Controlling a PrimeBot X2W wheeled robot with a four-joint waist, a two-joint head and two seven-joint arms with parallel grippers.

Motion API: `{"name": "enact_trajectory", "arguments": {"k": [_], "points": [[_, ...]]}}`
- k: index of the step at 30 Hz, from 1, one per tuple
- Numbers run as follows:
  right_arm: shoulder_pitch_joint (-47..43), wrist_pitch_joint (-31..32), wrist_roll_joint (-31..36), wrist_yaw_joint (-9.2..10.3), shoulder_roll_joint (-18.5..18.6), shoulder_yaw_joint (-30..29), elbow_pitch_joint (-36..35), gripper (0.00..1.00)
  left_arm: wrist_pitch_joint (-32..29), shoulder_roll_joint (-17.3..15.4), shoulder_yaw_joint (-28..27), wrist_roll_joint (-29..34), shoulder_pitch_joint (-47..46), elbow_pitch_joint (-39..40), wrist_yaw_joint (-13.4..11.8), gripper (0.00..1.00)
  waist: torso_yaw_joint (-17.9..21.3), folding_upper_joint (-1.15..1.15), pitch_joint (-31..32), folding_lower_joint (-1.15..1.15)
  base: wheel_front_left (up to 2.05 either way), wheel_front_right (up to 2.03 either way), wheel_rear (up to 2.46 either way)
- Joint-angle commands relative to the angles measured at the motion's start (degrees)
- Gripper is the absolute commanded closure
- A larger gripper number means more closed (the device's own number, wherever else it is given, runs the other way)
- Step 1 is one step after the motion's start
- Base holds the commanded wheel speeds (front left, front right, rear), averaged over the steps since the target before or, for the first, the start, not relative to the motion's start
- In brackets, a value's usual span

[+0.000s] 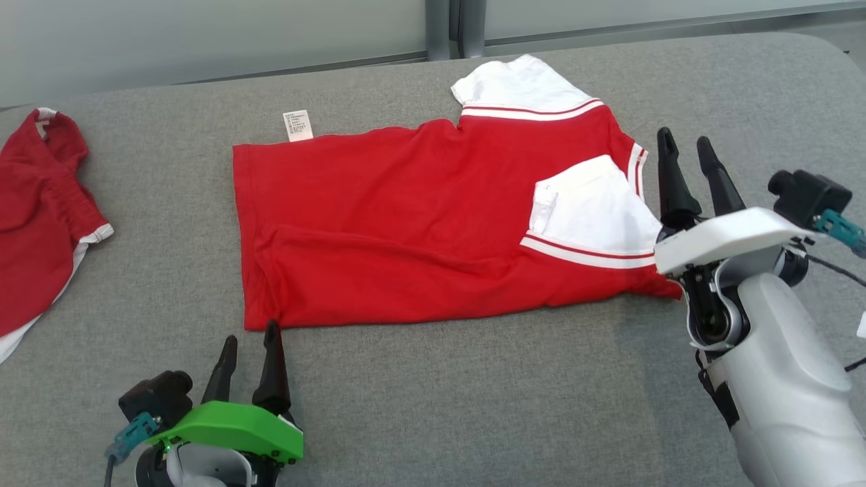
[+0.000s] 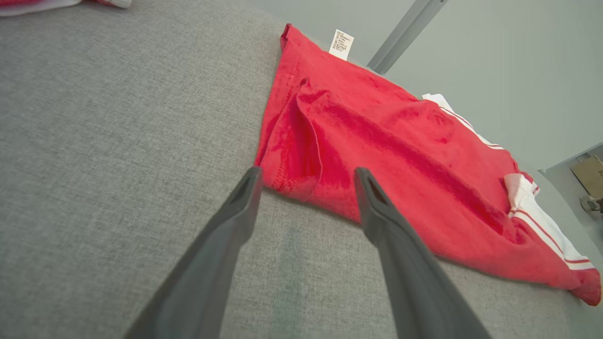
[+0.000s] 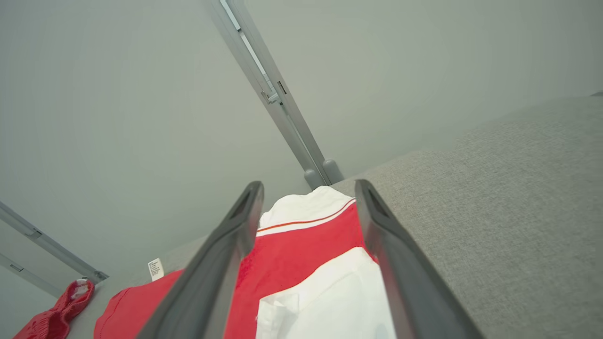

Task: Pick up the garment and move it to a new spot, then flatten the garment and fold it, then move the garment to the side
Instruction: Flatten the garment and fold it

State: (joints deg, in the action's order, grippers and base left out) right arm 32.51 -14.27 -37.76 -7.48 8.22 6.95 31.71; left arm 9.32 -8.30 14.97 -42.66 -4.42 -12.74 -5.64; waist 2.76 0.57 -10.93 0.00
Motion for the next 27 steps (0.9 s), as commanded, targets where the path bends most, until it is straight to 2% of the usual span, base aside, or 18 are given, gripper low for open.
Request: {"name": "enact_trajectory", "arguments": {"k": [1, 9, 20, 22, 23, 24, 25, 27], "points": [[-1.3, -0.3, 0.5, -0.02, 0.0, -0.3, -0.6, 0.0, -0.1, 0.0, 0.1, 0.0, 0.6, 0.1, -0.3, 0.0, 0.3, -0.57, 0.4, 0.0, 0.0, 0.0, 0.0], [-10.2, 1.5, 3.6, -0.02, -2.4, -4.5, -10.3, 0.0, -2.5, 1.2, 0.6, -2.0, -1.3, -4.0, -0.3, 0.0, 2.2, -0.57, 0.5, 0.0, 0.0, 0.0, 0.0], [-17.0, 6.4, 6.8, -0.03, -4.8, -8.9, -20.3, 0.0, -1.1, 2.0, -2.6, -5.4, -7.3, -13.7, 0.8, 0.01, 5.0, -0.57, -0.9, 0.0, 0.0, 0.0, 0.0], [-17.8, 7.1, 7.0, -0.02, -5.0, -9.3, -21.5, 0.0, -0.6, 1.8, -3.3, -6.0, -8.3, -15.4, 1.0, 0.53, 5.3, -0.57, -1.1, 0.0, 0.0, 0.0, 0.0], [-18.3, 7.3, 7.1, -0.03, -5.0, -9.5, -22.0, 0.0, -0.4, 1.7, -3.6, -6.2, -8.7, -16.3, 1.1, 0.7, 5.4, -0.57, -1.2, 0.0, 0.0, 0.0, 0.0], [-18.5, 7.6, 7.1, -0.03, -5.1, -9.6, -22.4, 0.0, -0.1, 1.5, -4.0, -6.5, -9.1, -17.2, 1.3, 0.93, 5.5, -0.57, -1.2, 0.0, 0.0, 0.0, 0.0], [-18.8, 7.8, 7.1, -0.03, -5.1, -9.8, -22.9, 0.0, 0.2, 1.4, -4.4, -6.6, -9.3, -17.8, 1.5, 1.0, 5.6, -0.57, -1.3, 0.0, 0.0, 0.0, 0.0], [-19.5, 8.2, 7.1, -0.02, -5.2, -10.3, -23.6, 0.0, 0.6, 1.4, -4.8, -7.0, -9.6, -19.1, 2.0, 1.0, 5.7, -0.57, -1.3, 0.0, 0.0, 0.0, 0.0]]}}
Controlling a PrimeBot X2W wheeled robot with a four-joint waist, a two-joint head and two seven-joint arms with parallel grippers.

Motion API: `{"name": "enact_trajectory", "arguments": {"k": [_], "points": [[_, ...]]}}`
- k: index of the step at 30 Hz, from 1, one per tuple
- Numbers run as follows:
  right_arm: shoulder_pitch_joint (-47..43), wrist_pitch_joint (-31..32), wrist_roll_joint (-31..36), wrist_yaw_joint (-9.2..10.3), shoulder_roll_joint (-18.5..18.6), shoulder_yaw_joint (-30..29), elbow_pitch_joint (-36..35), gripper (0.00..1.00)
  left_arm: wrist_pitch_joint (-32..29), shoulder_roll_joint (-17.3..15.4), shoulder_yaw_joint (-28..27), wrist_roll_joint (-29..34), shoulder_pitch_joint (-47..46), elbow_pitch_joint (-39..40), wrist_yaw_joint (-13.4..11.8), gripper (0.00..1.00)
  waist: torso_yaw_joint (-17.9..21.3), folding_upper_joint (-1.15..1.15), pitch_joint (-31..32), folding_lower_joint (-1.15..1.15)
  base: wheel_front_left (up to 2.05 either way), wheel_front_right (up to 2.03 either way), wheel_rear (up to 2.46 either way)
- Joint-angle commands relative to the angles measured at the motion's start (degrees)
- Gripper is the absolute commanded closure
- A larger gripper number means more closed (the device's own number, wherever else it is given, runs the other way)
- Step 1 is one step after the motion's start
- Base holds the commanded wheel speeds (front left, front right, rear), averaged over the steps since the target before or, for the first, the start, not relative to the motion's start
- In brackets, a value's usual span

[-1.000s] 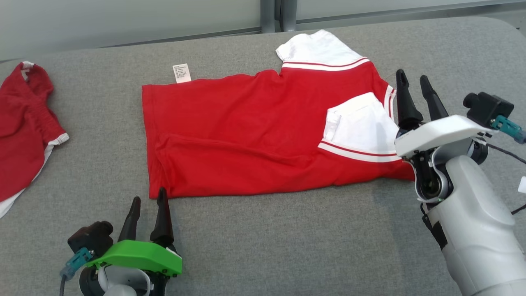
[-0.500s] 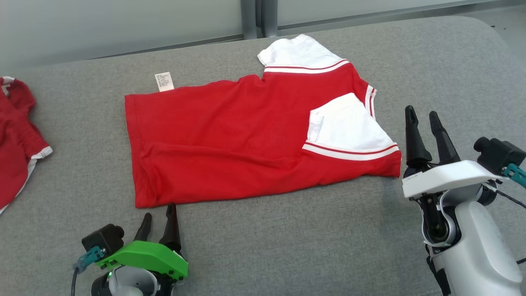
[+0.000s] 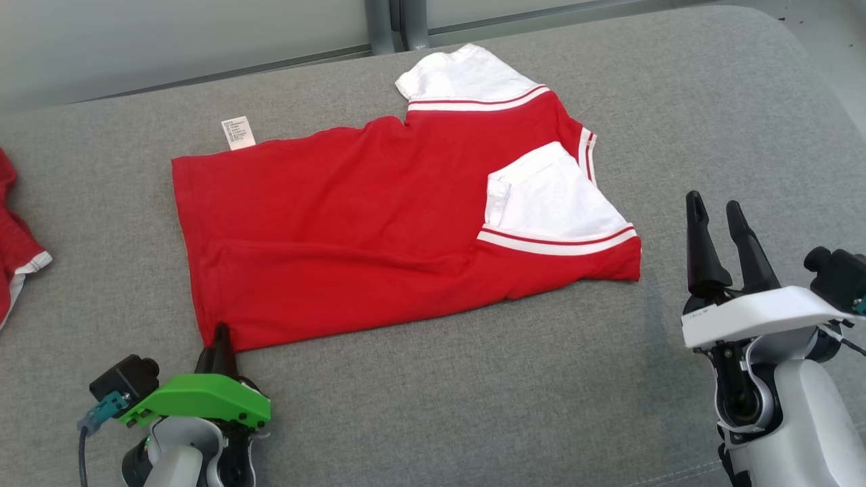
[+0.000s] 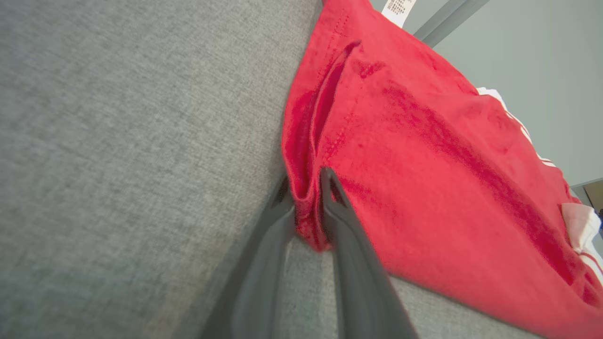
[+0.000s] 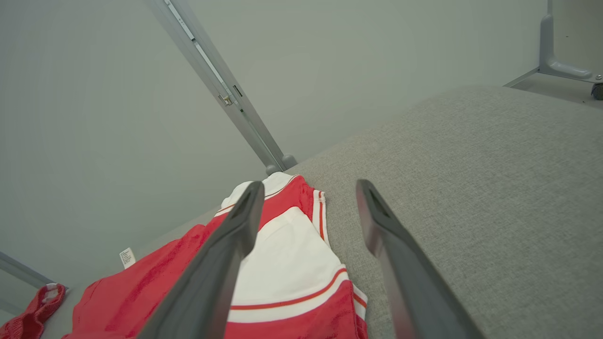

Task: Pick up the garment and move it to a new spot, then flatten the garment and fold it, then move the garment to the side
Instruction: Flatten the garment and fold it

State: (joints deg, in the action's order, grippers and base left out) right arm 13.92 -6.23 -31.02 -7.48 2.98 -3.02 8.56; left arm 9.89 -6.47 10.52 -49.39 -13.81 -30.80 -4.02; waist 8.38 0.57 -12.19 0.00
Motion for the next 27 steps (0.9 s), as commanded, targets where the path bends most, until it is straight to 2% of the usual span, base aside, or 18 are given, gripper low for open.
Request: {"name": "enact_trajectory", "arguments": {"k": [1, 8, 15, 27], "points": [[-1.3, 0.5, 0.3, -0.02, 0.0, -0.6, -0.7, 0.0, 0.3, -0.4, -0.6, -0.6, -0.4, -1.4, 0.6, 1.0, 0.0, -0.57, 0.0, 0.0, 0.0, 0.0, 0.0], [-5.1, 4.0, -2.1, -0.02, 0.0, -1.2, 0.4, 0.0, 1.3, -0.5, -1.8, -2.8, 1.1, -2.3, 3.5, 1.0, -1.4, -0.57, 0.7, 0.0, 0.0, 0.0, 0.0], [-7.4, 7.6, -2.6, -0.03, 0.0, 0.3, 4.6, 0.0, 1.8, 0.1, -0.9, -2.7, 2.0, -1.4, 4.3, 1.0, -2.8, -0.57, 1.3, 0.0, 0.0, 0.0, 0.0], [2.3, 7.7, -8.0, -0.02, 0.0, 0.6, 22.9, 0.0, 0.3, -0.4, 1.1, -1.4, 0.6, 0.5, 4.2, 1.0, -5.4, -0.57, 1.4, 0.0, 0.0, 0.0, 0.0]]}}
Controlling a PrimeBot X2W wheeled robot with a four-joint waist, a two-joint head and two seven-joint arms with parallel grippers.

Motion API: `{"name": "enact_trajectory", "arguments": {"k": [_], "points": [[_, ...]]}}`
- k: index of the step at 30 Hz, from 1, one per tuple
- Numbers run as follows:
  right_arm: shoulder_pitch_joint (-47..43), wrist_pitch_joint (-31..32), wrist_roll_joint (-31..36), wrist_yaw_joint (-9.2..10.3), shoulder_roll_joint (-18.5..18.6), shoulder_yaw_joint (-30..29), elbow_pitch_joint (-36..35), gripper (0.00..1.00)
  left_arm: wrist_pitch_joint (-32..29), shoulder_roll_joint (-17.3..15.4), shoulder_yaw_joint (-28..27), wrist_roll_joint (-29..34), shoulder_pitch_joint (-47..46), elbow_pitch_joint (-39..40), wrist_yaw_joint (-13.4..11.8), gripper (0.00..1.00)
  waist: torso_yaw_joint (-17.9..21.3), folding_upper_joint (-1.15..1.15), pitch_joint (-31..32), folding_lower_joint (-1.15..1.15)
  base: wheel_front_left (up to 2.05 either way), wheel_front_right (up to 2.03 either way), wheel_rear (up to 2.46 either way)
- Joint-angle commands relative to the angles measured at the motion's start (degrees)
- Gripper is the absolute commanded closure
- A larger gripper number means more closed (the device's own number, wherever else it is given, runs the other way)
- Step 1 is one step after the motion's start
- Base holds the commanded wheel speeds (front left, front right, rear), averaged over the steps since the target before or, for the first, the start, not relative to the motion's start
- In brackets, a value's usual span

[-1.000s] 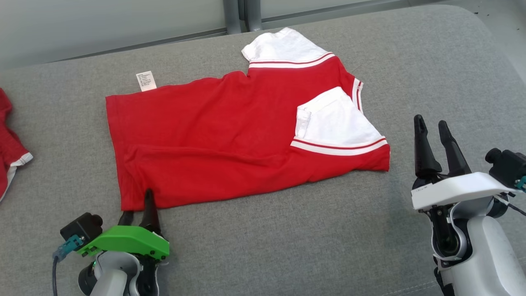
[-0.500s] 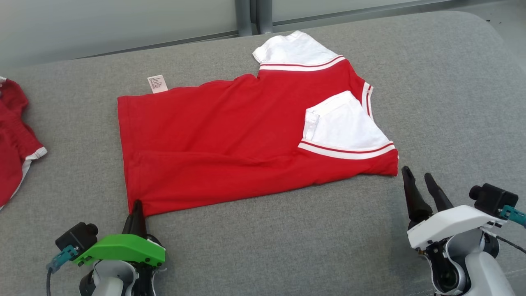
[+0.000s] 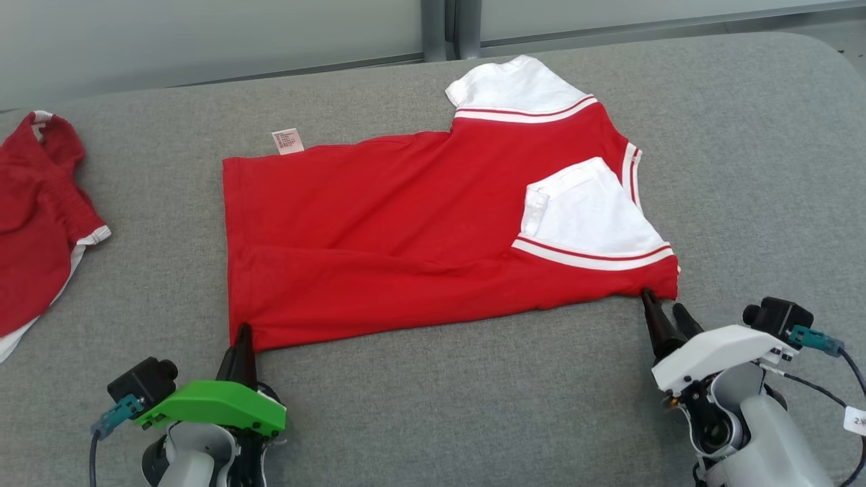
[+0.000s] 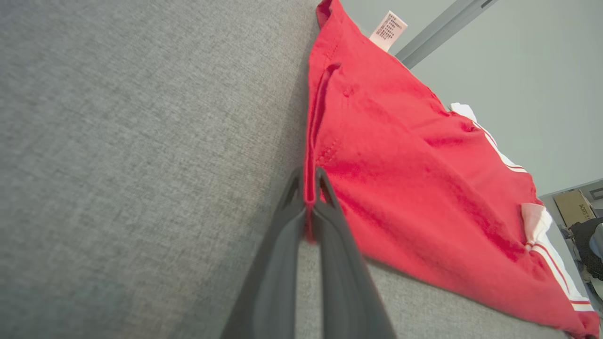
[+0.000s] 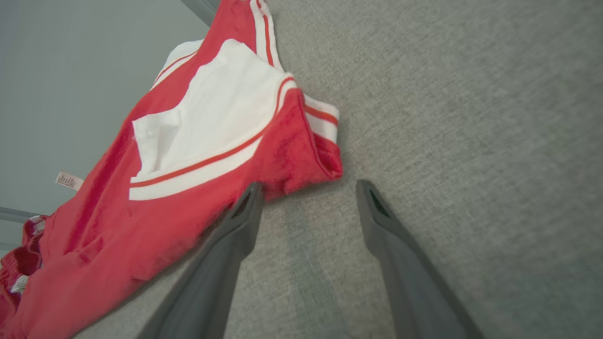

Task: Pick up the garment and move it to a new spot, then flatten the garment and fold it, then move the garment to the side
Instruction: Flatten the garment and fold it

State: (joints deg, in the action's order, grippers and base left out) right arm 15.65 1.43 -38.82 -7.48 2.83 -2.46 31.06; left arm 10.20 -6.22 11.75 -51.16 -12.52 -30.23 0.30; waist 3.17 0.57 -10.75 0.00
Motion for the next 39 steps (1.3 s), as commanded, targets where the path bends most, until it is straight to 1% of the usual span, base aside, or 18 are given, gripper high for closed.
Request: {"name": "enact_trajectory", "arguments": {"k": [1, 3, 4, 5, 6, 7, 8, 11, 13, 16, 19, 23, 28, 29, 34, 39], "points": [[1.5, -0.1, -0.5, -0.02, 0.1, 0.1, 1.9, 0.0, -0.2, -0.8, 0.0, 0.4, -1.0, 0.0, -0.1, 1.0, -0.3, -0.57, -0.2, 0.0, 0.0, 0.0, 0.0], [3.5, -0.3, -1.8, -0.01, 0.1, 0.3, 4.9, 0.0, -0.6, -1.1, 0.3, 0.5, -1.4, -0.1, -0.1, 1.0, -0.5, -0.57, -0.3, 0.0, 0.0, 0.0, 0.0], [4.5, -0.7, -2.2, -0.01, 0.1, 0.4, 6.0, 0.12, -0.8, -1.3, 0.3, 0.6, -1.6, -0.2, -0.1, 1.0, -0.6, -0.57, -0.4, 0.0, 0.0, 0.0, 0.0], [5.5, -1.0, -2.8, -0.01, 0.1, 0.7, 7.1, 0.51, -1.0, -1.4, 0.4, 0.6, -1.9, -0.3, -0.1, 1.0, -0.6, -0.57, -0.5, 0.0, 0.0, 0.0, 0.0], [6.3, -1.3, -3.7, -0.01, 0.1, 0.9, 7.9, 0.64, -1.2, -1.5, 0.4, 0.7, -2.2, -0.4, -0.1, 1.0, -0.7, -0.57, -0.5, 0.0, 0.0, 0.0, 0.0], [7.0, -1.5, -4.4, -0.01, 0.1, 1.1, 8.7, 0.8, -1.3, -1.7, 0.4, 0.7, -2.5, -0.5, 0.0, 1.0, -0.7, -0.57, -0.6, 0.0, 0.0, 0.0, 0.0], [7.6, -2.0, -4.4, -0.01, 0.1, 1.4, 9.2, 1.0, -1.2, -1.8, 0.4, 0.7, -2.7, -0.6, 0.0, 1.0, -0.7, -0.57, -0.6, 0.0, 0.0, 0.0, 0.0], [9.0, -3.3, -5.1, -0.01, 0.1, 2.0, 9.0, 1.0, -0.8, -2.1, 0.2, 0.5, -2.7, -0.4, 0.3, 1.0, -0.7, -0.57, -0.5, 0.0, 0.0, 0.0, 0.0], [8.9, -3.7, -5.4, -0.02, 0.9, 2.5, 7.6, 1.0, -0.6, -2.4, 0.2, 0.5, -2.4, 0.4, 0.9, 1.0, -0.6, -0.57, -0.3, 0.0, 0.0, 0.0, 0.0], [7.2, -3.4, -6.8, -0.01, 1.8, 3.0, 4.1, 1.0, -0.3, -2.8, 0.4, 0.4, -1.2, 2.7, 1.6, 1.0, -0.6, -0.57, 0.2, 0.0, 0.0, 0.0, 0.0], [4.3, -2.4, -8.2, -0.01, 3.4, 2.3, -0.5, 1.0, -0.8, -3.2, 0.7, 0.1, 0.6, 6.2, 2.0, 1.0, -0.6, -0.57, 0.9, 0.0, 0.0, 0.0, 0.0], [-1.2, 0.7, -8.3, -0.01, 4.2, 0.5, -6.6, 1.0, -2.5, -4.2, 1.6, 0.4, 4.6, 11.3, 1.0, 1.0, -0.4, -0.57, 1.7, 0.0, 0.0, 0.0, 0.0], [-8.3, 5.5, -6.4, -0.01, 3.5, -2.3, -13.5, 1.0, -4.9, -5.6, 2.4, 0.0, 11.0, 17.4, -0.4, 1.0, 0.0, -0.57, 2.1, 0.0, 0.0, 0.0, 0.0], [-8.3, 5.5, -6.4, -0.01, 3.5, -2.3, -13.5, 1.0, -4.9, -5.6, 2.4, 0.0, 11.0, 17.4, -0.4, 1.0, 0.0, -0.57, 2.1, 0.0, 0.0, 0.0, 0.0], [-13.0, 8.4, -5.1, -0.01, 1.7, -5.4, -17.6, 1.0, -6.6, -6.3, 2.8, -0.7, 15.9, 20.1, -1.9, 1.0, 0.4, -0.57, 2.4, 0.0, 0.0, 0.0, 0.0], [-14.1, 9.1, -4.5, -0.01, 0.6, -6.5, -17.7, 1.0, -7.5, -5.6, 3.6, -0.6, 17.1, 18.8, -3.1, 1.0, 0.6, -0.57, 2.9, 0.0, 0.0, 0.0, 0.0]]}}
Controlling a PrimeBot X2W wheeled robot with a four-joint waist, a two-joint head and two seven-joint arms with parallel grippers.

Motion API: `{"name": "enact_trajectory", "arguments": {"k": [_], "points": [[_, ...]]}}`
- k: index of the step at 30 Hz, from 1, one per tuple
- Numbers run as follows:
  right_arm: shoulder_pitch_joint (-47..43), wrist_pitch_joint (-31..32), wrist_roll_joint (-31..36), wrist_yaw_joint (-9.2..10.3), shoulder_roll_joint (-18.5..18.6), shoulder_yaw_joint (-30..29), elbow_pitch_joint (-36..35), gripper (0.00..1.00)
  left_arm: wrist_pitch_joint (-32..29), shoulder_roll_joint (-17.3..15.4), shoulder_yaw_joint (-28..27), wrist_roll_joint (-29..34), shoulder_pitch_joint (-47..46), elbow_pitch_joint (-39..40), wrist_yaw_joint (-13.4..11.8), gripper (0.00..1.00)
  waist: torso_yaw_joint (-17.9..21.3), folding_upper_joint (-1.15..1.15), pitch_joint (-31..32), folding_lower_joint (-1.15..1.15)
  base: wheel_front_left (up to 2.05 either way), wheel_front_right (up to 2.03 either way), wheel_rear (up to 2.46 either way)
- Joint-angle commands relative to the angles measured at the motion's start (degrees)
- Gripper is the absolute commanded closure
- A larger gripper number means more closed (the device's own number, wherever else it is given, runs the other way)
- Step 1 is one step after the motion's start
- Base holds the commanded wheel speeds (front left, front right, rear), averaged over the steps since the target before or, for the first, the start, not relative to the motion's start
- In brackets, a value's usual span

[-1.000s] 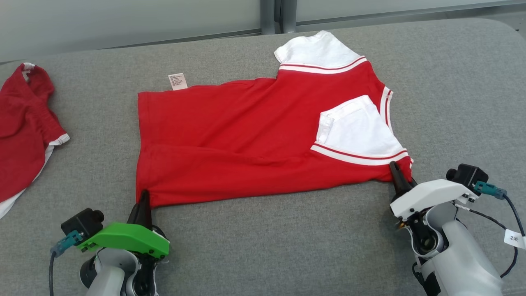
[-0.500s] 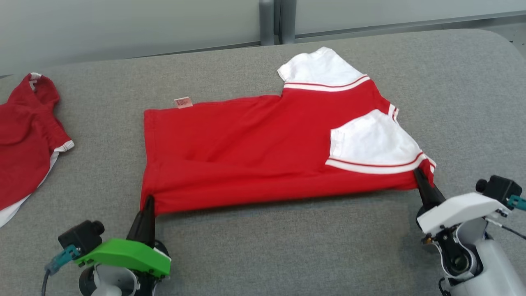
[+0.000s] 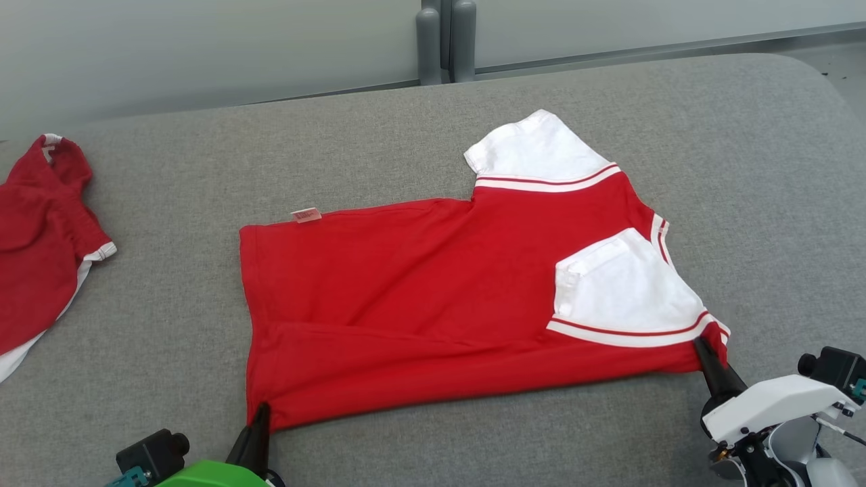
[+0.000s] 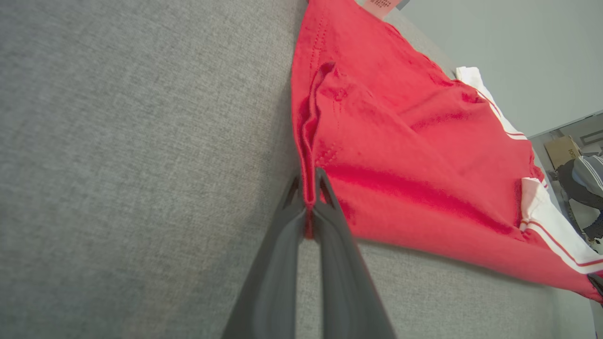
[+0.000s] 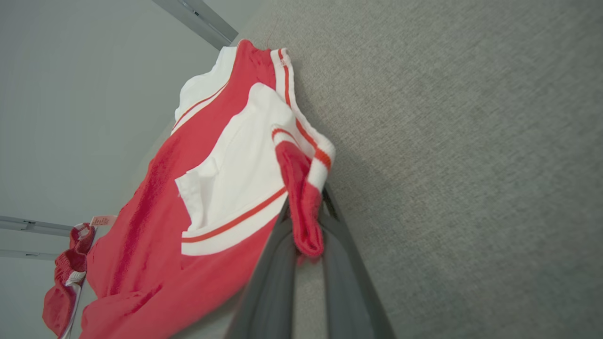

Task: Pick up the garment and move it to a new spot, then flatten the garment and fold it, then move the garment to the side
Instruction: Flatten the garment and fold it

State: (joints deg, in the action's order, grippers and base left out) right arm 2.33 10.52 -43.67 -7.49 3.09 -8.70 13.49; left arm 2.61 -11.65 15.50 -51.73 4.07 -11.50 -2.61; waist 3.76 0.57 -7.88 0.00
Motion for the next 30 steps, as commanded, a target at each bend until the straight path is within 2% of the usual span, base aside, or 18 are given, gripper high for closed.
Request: {"name": "enact_trajectory", "arguments": {"k": [1, 5, 6, 7, 8, 9, 14, 22, 26, 30], "points": [[-0.7, 0.0, 0.6, 0.0, 0.2, -0.3, 0.3, 1.0, 0.2, -0.1, 0.0, 0.1, 0.5, -0.3, -0.2, 1.0, 0.0, -0.57, 0.1, 0.0, 0.0, 0.0, 0.0], [-0.7, -0.7, 1.2, 0.0, 0.0, -0.1, 1.0, 1.0, 0.7, 0.4, 0.5, 0.7, 0.8, -1.0, -0.9, 1.0, 0.0, -0.57, 0.2, 0.0, 0.0, 0.0, 0.0], [-1.0, -1.0, 1.3, 0.0, 0.0, -0.1, 0.8, 0.79, 1.0, 0.4, 0.5, 0.9, 1.0, -1.0, -1.0, 0.83, -0.1, -0.57, 0.2, 0.0, 0.0, 0.0, 0.0], [-1.2, -1.2, 1.5, 0.0, 0.0, -0.2, 0.6, 0.45, 1.2, 0.5, 0.4, 1.1, 1.1, -0.8, -1.2, 0.56, -0.1, -0.57, 0.3, 0.0, 0.0, 0.0, 0.0], [-1.5, -1.5, 1.4, 0.0, -0.1, -0.3, 0.3, 0.0, 1.7, 0.4, 0.4, 1.2, 1.4, -0.6, -1.4, 0.25, -0.1, -0.57, 0.3, 0.0, 0.0, 0.0, 0.0], [-1.7, -1.6, 1.3, 0.0, -0.1, -0.6, 0.0, 0.0, 1.8, 0.3, 0.3, 1.3, 1.7, -0.4, -1.7, 0.0, -0.1, -0.57, 0.4, 0.0, 0.0, 0.0, 0.0], [-3.1, -2.6, 2.5, -0.01, -0.1, -2.5, -2.7, 0.0, 2.5, -1.2, -0.3, 2.5, 2.2, 2.2, -2.8, 0.0, 0.1, -0.57, 0.7, 0.0, 0.0, 0.0, 0.0], [-1.8, -2.3, 6.0, -0.01, 0.2, -5.4, -9.7, 0.0, -1.0, -6.9, -0.5, 6.3, -3.2, 7.6, -4.9, 0.0, 1.0, -0.57, 0.3, 0.0, 0.0, 0.0, 0.0], [-0.3, -2.3, 8.1, -0.01, 1.9, -3.5, -12.7, 0.0, -4.5, -9.1, 0.0, 7.7, -9.6, 7.3, -4.8, 0.0, 1.7, -0.57, -1.0, 0.0, 0.0, 0.0, 0.0], [1.9, -2.1, 8.9, -0.01, 3.8, -0.6, -14.5, 0.0, -7.3, -10.1, 0.8, 8.9, -16.9, 3.9, -4.6, 0.0, 2.7, -0.57, -3.0, 0.0, 0.0, 0.0, 0.0]]}}
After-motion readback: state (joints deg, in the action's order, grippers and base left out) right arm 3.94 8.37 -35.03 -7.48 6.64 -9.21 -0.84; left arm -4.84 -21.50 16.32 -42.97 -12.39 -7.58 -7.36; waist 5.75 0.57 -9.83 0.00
